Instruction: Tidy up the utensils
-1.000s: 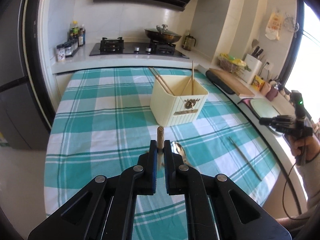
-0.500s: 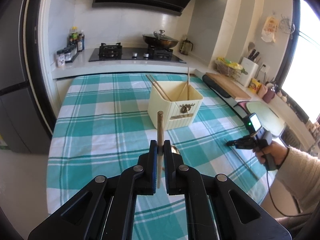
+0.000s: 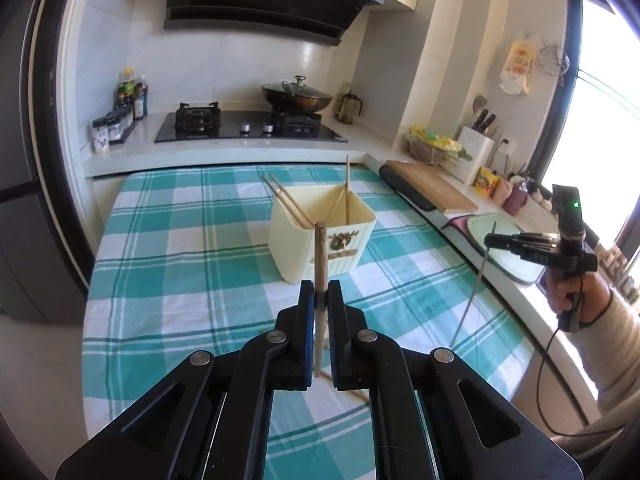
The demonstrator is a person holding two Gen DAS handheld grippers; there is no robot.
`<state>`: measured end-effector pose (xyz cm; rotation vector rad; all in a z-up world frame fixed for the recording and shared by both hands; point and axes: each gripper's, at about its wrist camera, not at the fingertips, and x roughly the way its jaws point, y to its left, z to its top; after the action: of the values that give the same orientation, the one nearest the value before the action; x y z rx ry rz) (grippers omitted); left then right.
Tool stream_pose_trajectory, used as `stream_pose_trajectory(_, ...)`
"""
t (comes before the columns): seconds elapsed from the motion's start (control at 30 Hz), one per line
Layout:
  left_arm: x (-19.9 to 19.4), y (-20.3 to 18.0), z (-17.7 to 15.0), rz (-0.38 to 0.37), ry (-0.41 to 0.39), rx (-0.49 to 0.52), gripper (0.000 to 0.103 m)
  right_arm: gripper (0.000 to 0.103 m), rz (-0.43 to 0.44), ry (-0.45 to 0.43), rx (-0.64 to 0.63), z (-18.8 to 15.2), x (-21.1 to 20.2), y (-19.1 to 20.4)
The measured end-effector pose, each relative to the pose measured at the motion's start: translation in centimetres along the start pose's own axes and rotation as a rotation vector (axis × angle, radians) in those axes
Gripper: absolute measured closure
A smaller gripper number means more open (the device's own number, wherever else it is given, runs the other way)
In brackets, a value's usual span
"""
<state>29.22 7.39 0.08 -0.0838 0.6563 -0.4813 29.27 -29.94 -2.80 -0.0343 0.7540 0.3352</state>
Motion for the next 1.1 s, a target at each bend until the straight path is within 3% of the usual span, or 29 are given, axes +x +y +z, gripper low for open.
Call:
stream_pose_trajectory(0.4, -0.3, -1.0, 10.2, 0.010, -0.198, 0.028, 0.098, 0.097, -0.046, -0.289, -0.020, 12.9, -1.7, 2.3)
stream_pose_trajectory(0.53, 2.2, -1.3, 13.9, 0.025, -0.262, 0.020, 0.098, 0.097, -0.059, -0.369, -0.036, 17.3, -1.0, 3.6)
stream_pose_trajectory(0.7, 7.5, -1.6, 16.5, 0.101, -0.310, 0.011, 0.098, 0.097, -0.090, -0.495, -0.044, 19.4, 1.3, 4.7)
stream_pose_trajectory(0.83, 12.8, -0.9, 16.2, 0.137, -0.266, -0.028, 0.099, 0.097, -0.072, -0.457, -0.009, 19.1, 5.6, 4.7)
stream_pose_trajectory(1.1, 21.7, 0.8, 13.4, 0.156, -0.032, -0.087, 0.098, 0.097, -0.030, -0.188, 0.022, 16.5, 13.5, 3.7)
